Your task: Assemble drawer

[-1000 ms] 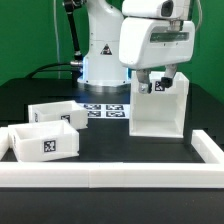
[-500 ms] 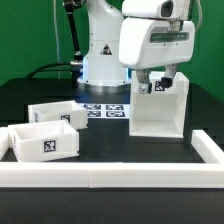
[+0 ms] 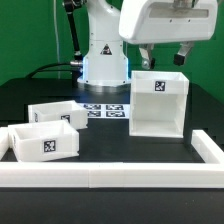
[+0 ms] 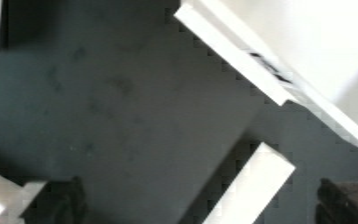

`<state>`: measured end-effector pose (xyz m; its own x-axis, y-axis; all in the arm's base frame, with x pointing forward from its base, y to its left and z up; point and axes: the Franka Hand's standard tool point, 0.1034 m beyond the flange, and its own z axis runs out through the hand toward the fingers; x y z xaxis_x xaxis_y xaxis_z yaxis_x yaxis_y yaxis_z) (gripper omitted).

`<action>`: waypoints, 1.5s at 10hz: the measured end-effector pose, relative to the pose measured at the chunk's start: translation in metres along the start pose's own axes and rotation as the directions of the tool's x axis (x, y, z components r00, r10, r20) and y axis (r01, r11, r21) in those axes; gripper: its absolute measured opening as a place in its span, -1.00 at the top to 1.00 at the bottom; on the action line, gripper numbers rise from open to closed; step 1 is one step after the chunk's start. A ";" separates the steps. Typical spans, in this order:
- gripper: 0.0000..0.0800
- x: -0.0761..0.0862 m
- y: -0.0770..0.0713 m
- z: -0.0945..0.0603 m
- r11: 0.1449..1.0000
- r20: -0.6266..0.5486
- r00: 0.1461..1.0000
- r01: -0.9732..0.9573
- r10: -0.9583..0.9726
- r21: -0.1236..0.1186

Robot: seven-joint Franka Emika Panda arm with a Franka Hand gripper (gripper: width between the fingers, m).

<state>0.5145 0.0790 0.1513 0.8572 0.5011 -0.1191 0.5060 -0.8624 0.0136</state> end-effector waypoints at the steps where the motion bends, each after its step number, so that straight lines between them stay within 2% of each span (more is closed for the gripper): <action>1: -0.63 0.000 0.000 0.001 0.998 0.001 0.998 -0.069 0.069 0.001; 2: -0.63 0.000 0.000 0.001 0.993 0.001 0.993 -0.116 0.116 0.001; 3: -0.63 -0.001 -0.004 0.001 0.966 0.000 0.966 -0.259 0.259 0.012; 5: -0.63 -0.012 -0.023 0.003 0.831 0.017 0.834 -0.552 0.552 0.075; 8: -0.63 -0.005 -0.054 0.007 0.655 -0.008 0.658 -0.748 0.753 0.105; 11: -0.63 -0.005 -0.054 0.008 0.653 -0.007 0.656 -0.750 0.755 0.105; 12: -0.63 -0.008 -0.062 0.009 0.657 -0.019 0.659 -0.746 0.752 0.110; 14: -0.63 -0.021 -0.088 0.020 0.695 -0.034 0.696 -0.711 0.718 0.110; 15: -0.63 -0.023 -0.093 0.024 0.719 -0.036 0.720 -0.686 0.693 0.109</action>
Offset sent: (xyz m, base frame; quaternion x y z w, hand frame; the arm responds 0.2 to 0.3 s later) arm -0.0426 0.0120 0.0008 0.0737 0.0307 0.4390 0.8949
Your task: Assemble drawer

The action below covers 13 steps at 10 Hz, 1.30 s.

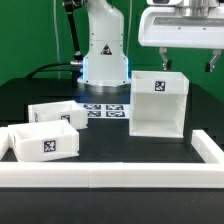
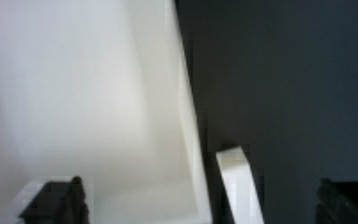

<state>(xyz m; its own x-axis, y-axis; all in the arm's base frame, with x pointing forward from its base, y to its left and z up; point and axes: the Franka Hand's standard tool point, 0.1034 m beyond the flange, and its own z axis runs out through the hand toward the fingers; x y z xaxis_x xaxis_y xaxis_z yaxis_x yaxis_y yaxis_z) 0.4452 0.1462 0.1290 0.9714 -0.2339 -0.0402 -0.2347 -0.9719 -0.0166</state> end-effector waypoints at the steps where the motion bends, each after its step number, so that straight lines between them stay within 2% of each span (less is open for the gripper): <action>1: -0.63 -0.004 -0.001 0.004 1.000 -0.001 1.000 0.019 -0.019 0.004; 4: -0.63 -0.002 0.001 0.005 1.000 -0.003 1.000 0.007 -0.007 0.020; 5: -0.63 0.000 0.008 0.014 0.998 -0.022 1.000 0.021 -0.020 0.051; 7: -0.63 -0.020 0.009 0.030 0.998 -0.023 0.999 0.034 -0.033 0.048; 12: -0.63 -0.024 0.006 0.034 0.998 -0.018 0.999 0.048 -0.048 0.047; 13: -0.32 -0.023 0.007 0.034 0.998 -0.018 0.999 0.049 -0.048 0.046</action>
Offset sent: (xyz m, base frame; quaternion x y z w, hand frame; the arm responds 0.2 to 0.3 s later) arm 0.0000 0.0000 0.0000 0.0000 0.0000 0.0000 1.0000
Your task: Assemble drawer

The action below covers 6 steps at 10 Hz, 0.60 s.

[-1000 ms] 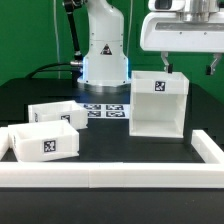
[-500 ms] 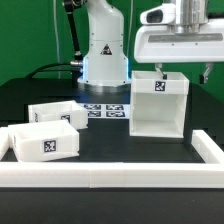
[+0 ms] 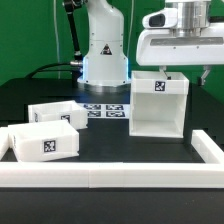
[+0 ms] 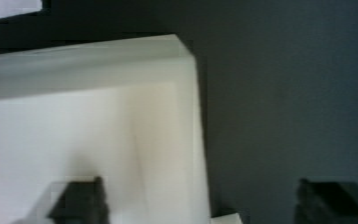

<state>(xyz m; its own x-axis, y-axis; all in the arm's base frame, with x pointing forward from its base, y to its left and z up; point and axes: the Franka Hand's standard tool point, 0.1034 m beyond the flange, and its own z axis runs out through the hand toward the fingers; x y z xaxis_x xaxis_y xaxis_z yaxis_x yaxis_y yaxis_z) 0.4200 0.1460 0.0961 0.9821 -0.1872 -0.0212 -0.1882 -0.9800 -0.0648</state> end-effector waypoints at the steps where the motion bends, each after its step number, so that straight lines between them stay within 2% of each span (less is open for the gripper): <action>1: 0.03 0.000 0.000 0.000 1.000 0.000 1.000 0.001 -0.001 0.000; 2: 0.37 0.000 0.001 0.000 1.000 0.000 1.000 0.009 -0.009 0.000; 3: 0.37 0.001 0.001 -0.001 1.000 -0.002 1.000 0.011 -0.011 0.000; 4: 0.80 0.002 0.002 -0.004 1.000 -0.005 1.000 0.019 -0.019 0.000; 5: 0.91 0.004 0.004 -0.006 0.999 -0.008 0.999 0.032 -0.032 0.000; 6: 0.91 0.007 0.007 -0.007 0.999 -0.010 0.999 0.048 -0.048 0.000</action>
Offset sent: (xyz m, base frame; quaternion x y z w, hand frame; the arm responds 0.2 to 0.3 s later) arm -0.0008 -0.0106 0.0101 -0.0141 -0.0093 -0.0152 0.9997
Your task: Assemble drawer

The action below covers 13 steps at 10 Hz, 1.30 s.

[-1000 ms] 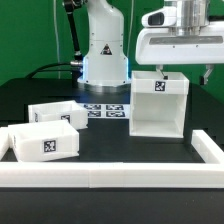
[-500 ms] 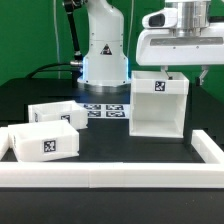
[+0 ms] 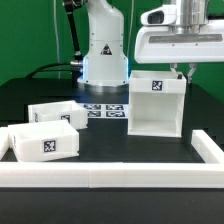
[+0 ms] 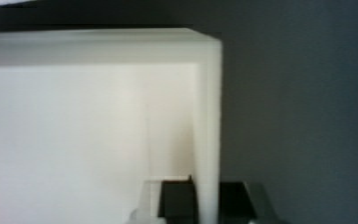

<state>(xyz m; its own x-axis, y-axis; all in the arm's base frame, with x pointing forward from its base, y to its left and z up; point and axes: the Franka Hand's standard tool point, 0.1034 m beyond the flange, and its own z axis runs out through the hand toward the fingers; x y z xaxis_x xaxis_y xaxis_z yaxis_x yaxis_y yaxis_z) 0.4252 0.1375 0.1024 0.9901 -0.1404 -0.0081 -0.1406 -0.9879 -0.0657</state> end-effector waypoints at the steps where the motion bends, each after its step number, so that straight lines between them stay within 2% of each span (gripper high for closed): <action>1: 0.91 0.002 0.002 -0.001 1.000 -0.002 1.000 0.012 -0.012 -0.001; 6: 0.91 0.002 0.002 0.000 1.000 -0.002 1.000 0.016 -0.016 -0.001; 9: 0.91 0.038 0.006 0.000 0.999 -0.009 0.999 0.045 -0.045 0.009; 13: 0.91 0.100 0.012 0.000 1.000 -0.057 0.998 0.015 -0.013 0.026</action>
Offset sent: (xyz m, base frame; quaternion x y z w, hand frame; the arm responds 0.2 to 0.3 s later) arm 0.0000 0.0000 0.0000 0.0000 0.0000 0.0000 1.0000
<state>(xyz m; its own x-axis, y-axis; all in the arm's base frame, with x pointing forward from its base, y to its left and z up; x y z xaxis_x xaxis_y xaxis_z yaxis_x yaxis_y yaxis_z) 0.5223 0.1118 0.1009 0.9901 -0.1310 0.0499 -0.1261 -0.9877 -0.0921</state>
